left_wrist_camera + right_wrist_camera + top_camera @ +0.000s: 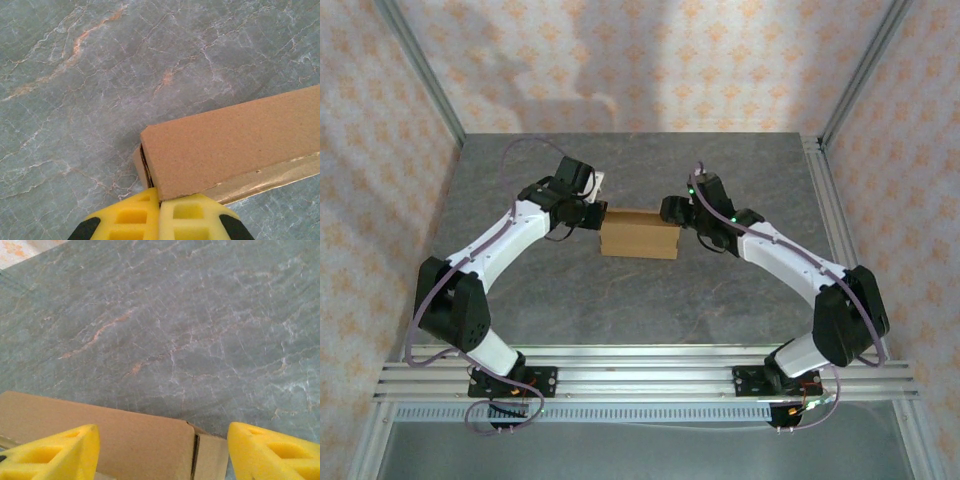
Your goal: Fold the paper box
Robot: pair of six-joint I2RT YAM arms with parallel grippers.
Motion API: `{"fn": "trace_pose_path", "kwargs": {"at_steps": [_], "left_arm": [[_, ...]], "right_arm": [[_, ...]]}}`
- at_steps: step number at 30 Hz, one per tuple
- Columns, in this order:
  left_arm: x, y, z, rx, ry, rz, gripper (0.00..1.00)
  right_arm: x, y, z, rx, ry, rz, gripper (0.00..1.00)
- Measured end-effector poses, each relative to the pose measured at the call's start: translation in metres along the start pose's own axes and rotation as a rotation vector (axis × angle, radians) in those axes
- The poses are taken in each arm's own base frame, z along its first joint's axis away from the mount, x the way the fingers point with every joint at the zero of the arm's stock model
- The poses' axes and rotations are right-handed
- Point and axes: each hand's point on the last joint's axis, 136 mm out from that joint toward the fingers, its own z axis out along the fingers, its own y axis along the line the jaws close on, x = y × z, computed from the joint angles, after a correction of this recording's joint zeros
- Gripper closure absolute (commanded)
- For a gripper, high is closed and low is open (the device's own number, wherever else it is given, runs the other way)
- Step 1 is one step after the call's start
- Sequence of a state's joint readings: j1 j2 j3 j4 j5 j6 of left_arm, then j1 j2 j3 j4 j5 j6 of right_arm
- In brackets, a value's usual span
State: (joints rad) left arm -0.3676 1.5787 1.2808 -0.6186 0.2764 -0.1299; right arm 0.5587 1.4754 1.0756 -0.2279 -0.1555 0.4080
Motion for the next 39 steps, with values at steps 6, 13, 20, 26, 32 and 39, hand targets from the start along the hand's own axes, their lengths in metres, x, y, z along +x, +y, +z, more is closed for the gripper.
{"fn": "trace_pose_path", "kwargs": {"at_steps": [6, 13, 20, 26, 32, 39], "left_arm": [[0.0, -0.001, -0.001, 0.004, 0.001, 0.001, 0.74], [0.012, -0.003, -0.002, 0.012, 0.028, 0.017, 0.59], [0.023, -0.004, -0.009, 0.024, 0.053, 0.024, 0.48], [0.03, -0.007, -0.012, 0.045, 0.078, 0.022, 0.4], [0.037, -0.018, -0.017, 0.112, 0.105, 0.024, 0.24], [0.037, -0.023, -0.032, 0.198, 0.089, 0.003, 0.06]], "right_arm": [[0.005, -0.002, 0.005, -0.011, 0.002, 0.05, 0.34], [0.006, -0.002, 0.008, -0.011, 0.0, 0.072, 0.35], [0.006, -0.002, 0.013, -0.015, -0.005, 0.08, 0.39], [0.006, -0.002, 0.016, -0.021, -0.012, 0.087, 0.41], [0.008, -0.003, 0.022, -0.021, -0.011, 0.091, 0.41], [0.007, -0.002, 0.024, -0.028, -0.02, 0.091, 0.42]]}}
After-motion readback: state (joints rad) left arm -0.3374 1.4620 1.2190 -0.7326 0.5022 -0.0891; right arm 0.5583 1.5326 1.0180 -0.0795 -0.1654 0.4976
